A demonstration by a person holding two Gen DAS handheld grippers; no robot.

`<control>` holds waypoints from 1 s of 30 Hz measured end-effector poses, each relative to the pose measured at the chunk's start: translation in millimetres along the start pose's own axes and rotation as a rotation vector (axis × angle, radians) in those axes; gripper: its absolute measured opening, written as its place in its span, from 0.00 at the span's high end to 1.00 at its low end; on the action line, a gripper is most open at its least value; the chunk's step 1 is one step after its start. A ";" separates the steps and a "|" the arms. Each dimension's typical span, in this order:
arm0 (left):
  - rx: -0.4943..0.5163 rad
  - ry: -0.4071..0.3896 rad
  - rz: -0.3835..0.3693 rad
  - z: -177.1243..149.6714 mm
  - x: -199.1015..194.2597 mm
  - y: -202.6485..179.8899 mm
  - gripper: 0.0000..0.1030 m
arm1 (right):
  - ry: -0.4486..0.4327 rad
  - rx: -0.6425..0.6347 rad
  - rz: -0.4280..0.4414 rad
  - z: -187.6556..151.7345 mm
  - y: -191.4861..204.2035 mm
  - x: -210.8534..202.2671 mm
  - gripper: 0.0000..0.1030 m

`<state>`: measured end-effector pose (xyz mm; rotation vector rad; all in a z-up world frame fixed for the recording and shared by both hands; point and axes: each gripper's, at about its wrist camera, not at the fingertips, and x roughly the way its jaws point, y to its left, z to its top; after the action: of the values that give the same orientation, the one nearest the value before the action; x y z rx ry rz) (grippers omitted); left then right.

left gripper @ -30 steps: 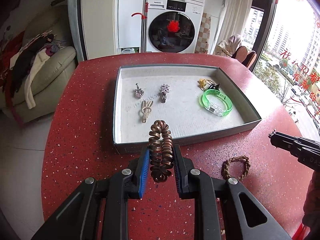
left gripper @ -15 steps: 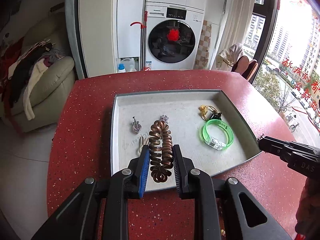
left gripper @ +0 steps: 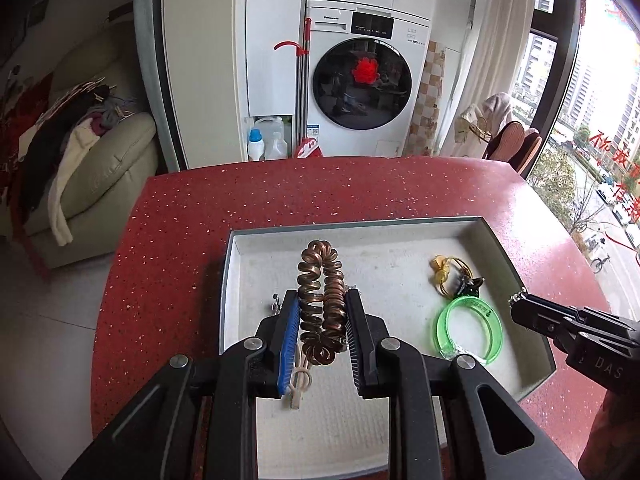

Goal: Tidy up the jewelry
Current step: 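Carry the coiled hair tie with the left tool while the right tool carries the heart pendant over the tray, then open the left tool to drop the hair tie while the right tool releases the pendant inside the green bangle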

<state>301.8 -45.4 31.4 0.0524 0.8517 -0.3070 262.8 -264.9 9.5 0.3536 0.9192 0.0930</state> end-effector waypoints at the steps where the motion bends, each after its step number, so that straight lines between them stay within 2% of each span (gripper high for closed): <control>1: 0.005 0.005 0.008 -0.4 4.6 -0.7 0.59 | 0.007 0.001 -0.002 -0.4 -0.7 4.5 0.81; 16: 0.067 0.084 0.044 -25.7 49.5 -13.9 0.59 | 0.060 -0.048 -0.087 -10.8 -2.1 47.0 0.81; 26: 0.125 0.059 0.090 -29.6 50.3 -23.4 0.59 | 0.056 -0.097 -0.122 -13.8 7.6 50.9 0.81; 29: 0.124 0.057 0.093 -30.4 49.8 -23.1 0.59 | 0.058 -0.082 -0.101 -12.9 5.6 48.9 0.71; 30: 0.122 0.058 0.095 -30.7 49.6 -23.2 0.59 | 0.053 -0.079 -0.094 -12.5 5.5 47.3 0.61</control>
<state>303.3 -74.6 -24.1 0.2151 0.8840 -0.2687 282.0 -245.6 -31.6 0.2358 0.9806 0.0527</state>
